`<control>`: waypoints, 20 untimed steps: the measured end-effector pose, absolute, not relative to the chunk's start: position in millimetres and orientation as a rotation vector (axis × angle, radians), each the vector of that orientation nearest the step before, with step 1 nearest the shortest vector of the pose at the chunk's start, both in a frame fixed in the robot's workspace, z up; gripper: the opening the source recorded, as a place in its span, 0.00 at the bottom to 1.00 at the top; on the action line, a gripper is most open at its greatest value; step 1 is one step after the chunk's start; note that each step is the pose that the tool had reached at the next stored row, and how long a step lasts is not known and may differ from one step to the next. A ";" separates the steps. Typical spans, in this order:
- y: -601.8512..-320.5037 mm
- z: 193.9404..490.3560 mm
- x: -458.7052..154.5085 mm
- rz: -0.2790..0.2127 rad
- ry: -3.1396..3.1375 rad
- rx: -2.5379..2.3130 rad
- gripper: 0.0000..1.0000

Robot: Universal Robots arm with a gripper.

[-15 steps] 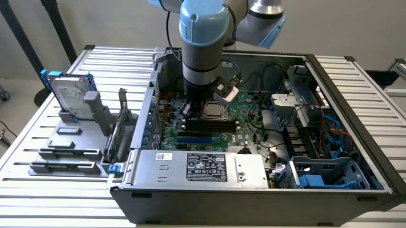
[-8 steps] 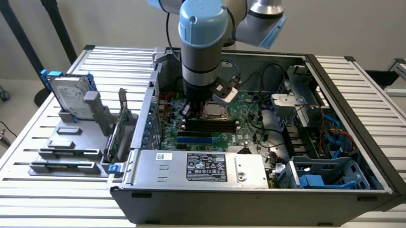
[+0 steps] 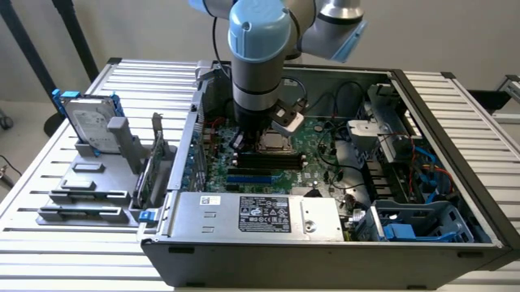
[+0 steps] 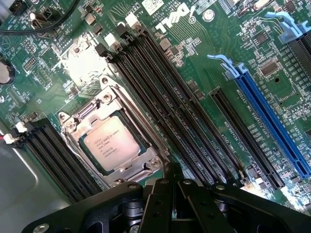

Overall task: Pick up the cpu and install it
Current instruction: 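Install the first cpu locking lever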

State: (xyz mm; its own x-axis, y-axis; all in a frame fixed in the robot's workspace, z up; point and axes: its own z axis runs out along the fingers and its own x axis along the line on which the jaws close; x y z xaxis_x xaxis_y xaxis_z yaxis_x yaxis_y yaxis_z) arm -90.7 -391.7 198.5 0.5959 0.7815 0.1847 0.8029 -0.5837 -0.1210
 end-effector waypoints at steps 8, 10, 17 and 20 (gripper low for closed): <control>-391.6 205.1 -90.8 -0.154 -1.328 -2.645 0.11; -391.0 213.9 -90.9 -0.154 -1.328 -2.646 0.11; -375.7 231.1 -91.1 -0.147 -1.337 -2.645 0.11; -370.3 234.2 -91.7 -0.138 -1.355 -2.643 0.11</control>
